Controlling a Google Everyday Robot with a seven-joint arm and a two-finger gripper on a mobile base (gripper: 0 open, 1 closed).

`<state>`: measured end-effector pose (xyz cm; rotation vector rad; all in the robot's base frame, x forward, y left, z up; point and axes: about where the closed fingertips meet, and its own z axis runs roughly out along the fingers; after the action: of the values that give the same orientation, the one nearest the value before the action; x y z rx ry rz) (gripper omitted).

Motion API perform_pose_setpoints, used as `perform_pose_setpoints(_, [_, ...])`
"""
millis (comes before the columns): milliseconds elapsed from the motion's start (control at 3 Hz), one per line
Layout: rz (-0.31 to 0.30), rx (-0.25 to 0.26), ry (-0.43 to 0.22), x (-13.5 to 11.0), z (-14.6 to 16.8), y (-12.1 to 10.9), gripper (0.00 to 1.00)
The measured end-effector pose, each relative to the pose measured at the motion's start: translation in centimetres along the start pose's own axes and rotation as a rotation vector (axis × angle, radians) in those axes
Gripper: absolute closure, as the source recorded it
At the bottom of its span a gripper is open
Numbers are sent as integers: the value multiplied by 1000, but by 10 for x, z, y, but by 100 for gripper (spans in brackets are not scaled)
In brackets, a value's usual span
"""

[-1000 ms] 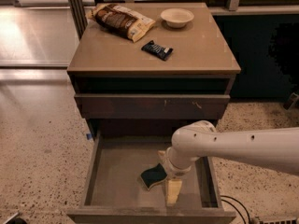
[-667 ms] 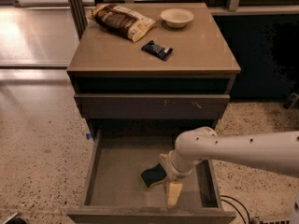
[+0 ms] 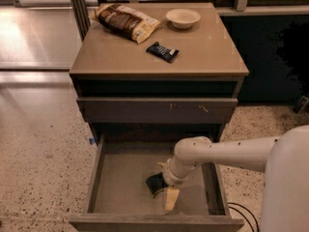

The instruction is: Pick sponge from middle drawer and place on counter

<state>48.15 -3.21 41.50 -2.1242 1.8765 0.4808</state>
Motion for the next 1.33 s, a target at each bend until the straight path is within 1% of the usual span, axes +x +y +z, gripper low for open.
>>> perform_pose_setpoints(333, [6, -5, 6, 1, 4, -1, 0])
perform_pose_setpoints(1000, [45, -11, 24, 5, 37, -31, 0])
perform_pose_setpoints(1333, [54, -19, 22, 5, 53, -40, 0])
